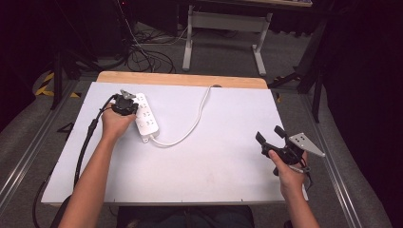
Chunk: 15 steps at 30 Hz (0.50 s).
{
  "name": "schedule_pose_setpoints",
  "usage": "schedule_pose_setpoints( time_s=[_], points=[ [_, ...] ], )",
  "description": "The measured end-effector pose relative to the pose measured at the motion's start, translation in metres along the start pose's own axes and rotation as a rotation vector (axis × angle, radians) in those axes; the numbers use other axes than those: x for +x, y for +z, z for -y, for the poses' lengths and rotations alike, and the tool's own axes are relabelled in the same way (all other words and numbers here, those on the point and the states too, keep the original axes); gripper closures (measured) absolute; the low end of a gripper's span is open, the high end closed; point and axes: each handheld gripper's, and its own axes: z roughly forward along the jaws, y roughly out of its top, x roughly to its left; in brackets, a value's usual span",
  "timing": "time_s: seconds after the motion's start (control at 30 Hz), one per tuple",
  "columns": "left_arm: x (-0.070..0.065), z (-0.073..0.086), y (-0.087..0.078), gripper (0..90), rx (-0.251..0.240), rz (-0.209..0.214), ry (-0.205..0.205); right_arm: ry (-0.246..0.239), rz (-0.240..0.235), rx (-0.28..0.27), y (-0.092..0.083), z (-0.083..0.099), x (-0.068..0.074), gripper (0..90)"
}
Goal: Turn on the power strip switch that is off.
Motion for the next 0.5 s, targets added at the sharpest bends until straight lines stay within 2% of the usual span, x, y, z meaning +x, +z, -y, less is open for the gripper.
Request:
schedule_pose_setpoints(
  time_s=[0.17,0.23,0.33,0.5],
  points=[
    [-0.005,0.0,-0.001,90.0,-0.001,-0.035,0.026,0.001,-0.004,0.003,0.001,0.001,0.001,14.9],
    [-0.008,0.001,0.0,90.0,-0.015,-0.057,0.069,-0.001,-0.004,0.006,0.002,0.001,0.001,14.9],
    [-0.012,0.0,0.001,90.0,-0.023,-0.071,0.066,0.0,-0.002,0.008,0.002,0.001,0.001,14.9],
    [-0.006,0.002,0.0,90.0,-0.046,-0.031,-0.01,-0.003,-0.004,0.011,0.003,0.001,0.001,14.9]
  ],
)
